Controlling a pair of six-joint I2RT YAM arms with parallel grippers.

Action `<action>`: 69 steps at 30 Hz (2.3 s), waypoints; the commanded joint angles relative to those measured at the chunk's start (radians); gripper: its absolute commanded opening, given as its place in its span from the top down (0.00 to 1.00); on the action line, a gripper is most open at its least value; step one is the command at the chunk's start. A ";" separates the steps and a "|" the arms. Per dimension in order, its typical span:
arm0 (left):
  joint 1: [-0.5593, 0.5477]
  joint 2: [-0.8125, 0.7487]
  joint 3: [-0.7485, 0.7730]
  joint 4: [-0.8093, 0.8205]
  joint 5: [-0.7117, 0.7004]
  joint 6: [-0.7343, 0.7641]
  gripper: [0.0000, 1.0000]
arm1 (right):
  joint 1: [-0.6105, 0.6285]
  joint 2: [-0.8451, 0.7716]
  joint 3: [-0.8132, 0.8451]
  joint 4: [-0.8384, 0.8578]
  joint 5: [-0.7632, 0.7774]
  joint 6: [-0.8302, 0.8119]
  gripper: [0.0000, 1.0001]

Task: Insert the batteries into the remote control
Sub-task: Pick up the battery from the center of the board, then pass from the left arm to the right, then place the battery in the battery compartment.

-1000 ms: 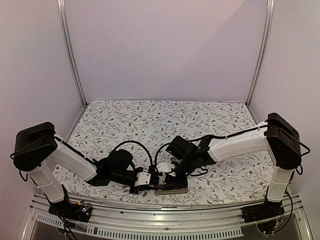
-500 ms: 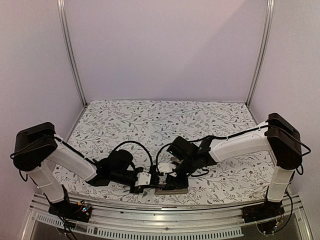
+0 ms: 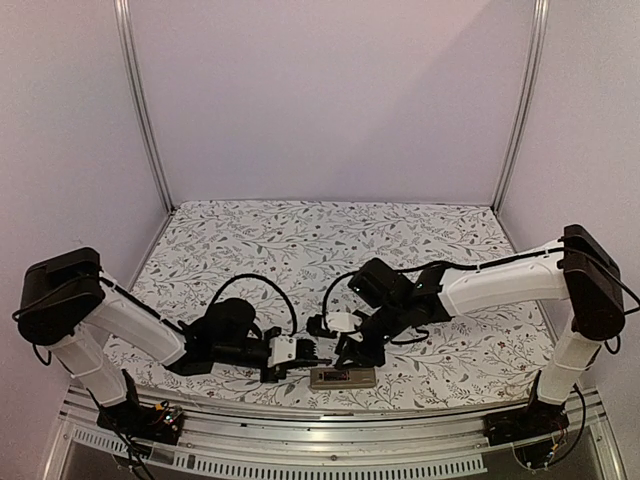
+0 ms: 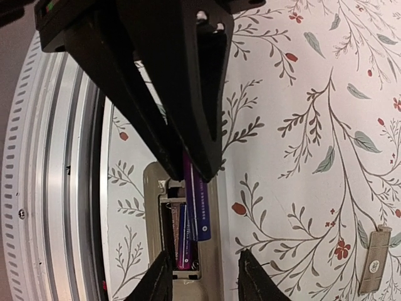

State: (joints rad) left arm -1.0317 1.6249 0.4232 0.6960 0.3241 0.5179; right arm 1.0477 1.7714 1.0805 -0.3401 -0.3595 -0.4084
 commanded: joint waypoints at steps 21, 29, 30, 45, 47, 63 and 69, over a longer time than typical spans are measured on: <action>-0.049 0.001 -0.017 0.201 0.081 -0.144 1.00 | -0.015 -0.126 -0.132 0.170 -0.138 0.142 0.74; -0.051 0.004 -0.014 0.194 0.082 -0.144 1.00 | -0.014 -0.147 -0.148 0.183 -0.158 0.145 0.94; -0.050 0.005 -0.013 0.193 0.082 -0.144 1.00 | -0.013 -0.149 -0.148 0.183 -0.165 0.144 0.98; -0.051 -0.068 -0.055 0.004 0.007 -0.177 0.26 | -0.004 -0.141 -0.070 -0.190 -0.094 0.212 1.00; -0.052 -0.069 -0.073 0.027 0.010 -0.149 0.27 | -0.004 -0.106 -0.030 -0.245 -0.065 0.208 1.00; -0.049 -0.026 -0.129 0.152 -0.021 -0.102 0.29 | 0.028 0.074 0.147 -0.341 0.004 0.173 1.00; -0.051 -0.031 -0.133 0.149 -0.024 -0.104 0.30 | 0.043 0.101 0.176 -0.371 0.021 0.155 1.00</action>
State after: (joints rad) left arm -1.0691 1.5898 0.2996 0.8169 0.3050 0.4007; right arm 1.0790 1.8420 1.2209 -0.6708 -0.3672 -0.2321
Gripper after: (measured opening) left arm 0.701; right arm 0.075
